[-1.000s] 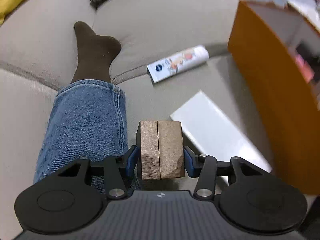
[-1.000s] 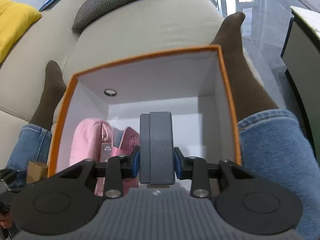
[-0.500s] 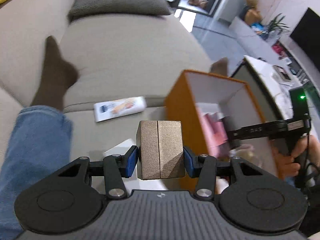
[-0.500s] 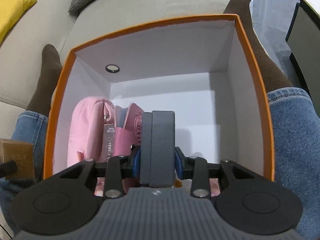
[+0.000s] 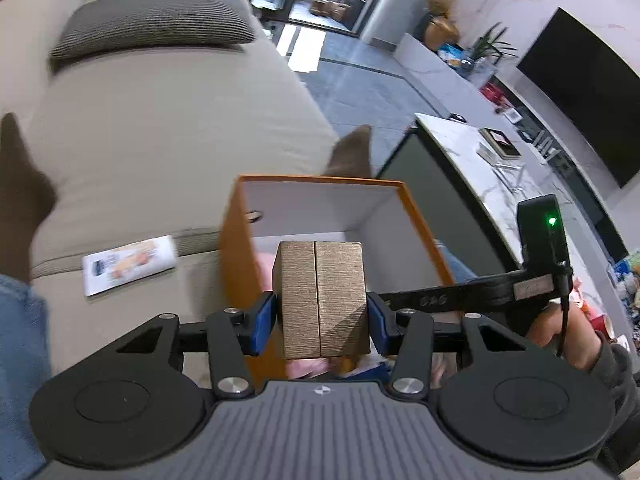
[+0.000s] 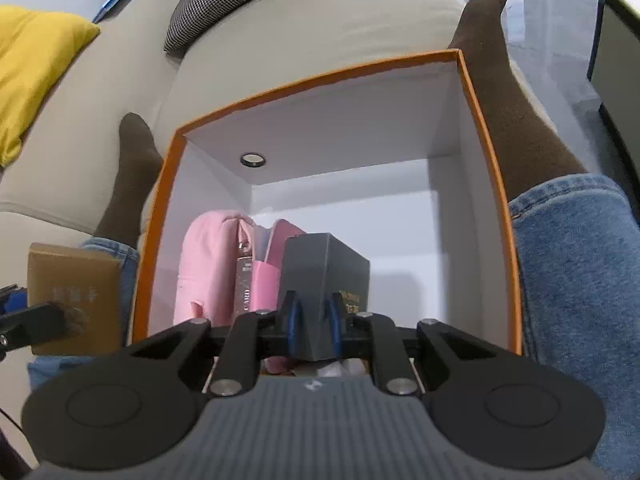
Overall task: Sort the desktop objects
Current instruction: 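Lower the brown box with the left gripper while the right lowers the grey box into the orange box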
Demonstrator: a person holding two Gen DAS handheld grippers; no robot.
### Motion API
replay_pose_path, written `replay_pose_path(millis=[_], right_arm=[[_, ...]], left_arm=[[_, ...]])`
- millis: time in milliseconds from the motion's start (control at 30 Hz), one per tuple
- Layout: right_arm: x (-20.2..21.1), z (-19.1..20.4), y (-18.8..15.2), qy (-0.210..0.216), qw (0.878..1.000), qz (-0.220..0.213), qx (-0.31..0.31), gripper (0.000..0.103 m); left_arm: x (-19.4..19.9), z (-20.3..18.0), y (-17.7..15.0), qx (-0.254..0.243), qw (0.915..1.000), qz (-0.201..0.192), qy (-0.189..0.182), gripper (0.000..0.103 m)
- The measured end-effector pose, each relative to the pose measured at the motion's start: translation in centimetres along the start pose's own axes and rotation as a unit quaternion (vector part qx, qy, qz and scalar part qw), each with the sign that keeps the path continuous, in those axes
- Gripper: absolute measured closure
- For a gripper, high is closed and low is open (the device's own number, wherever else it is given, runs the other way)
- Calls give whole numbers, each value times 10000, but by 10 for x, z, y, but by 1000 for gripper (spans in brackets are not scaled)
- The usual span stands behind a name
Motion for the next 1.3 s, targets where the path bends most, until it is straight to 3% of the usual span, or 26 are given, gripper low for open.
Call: replay_pose_path(millis=[333,467,600,733,800,900,1067,1300], right_arm=[[12,1,-3,-129,9975,-160,671,84],[26,-1,-3,-332,9911,-232,1266,84],[40,-5,-4,-805,9716,-233,2214,81],[45,-4,-7,-1072,9412,-96,3203,58],[45,-2,-9,-1159,9199,-81,3746,48],[45,1,-9,-1175,8941,-150,4318,39],[37,3,-3,-869,8803,-92,4663,36],[35,0,2,-709,8758,-136,4772,34]], left_arm=[[-48,-21,15,95,9989,264,-376,48],[-71,-34,24,109,9969,445,-632,48],[-102,-47,24,-4,9958,717,-576,48],[-128,-52,19,-82,9940,1013,-405,48],[-134,-53,15,-133,9932,1109,-332,48],[-137,-55,13,-144,9924,1155,-396,48],[-141,-59,11,-282,9921,1160,-380,48],[-146,-58,12,-316,9918,1206,-291,49]])
Point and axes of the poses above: each gripper's, at about its wrist camera, not at the fingertips, and x roughly against the way its jaws point, z to its left, y to its top, the point moved 9 cm from there along -x, roughly the way its jaws point, and after that the axes turned 8 degrees about -y, right-handed, at the moved point
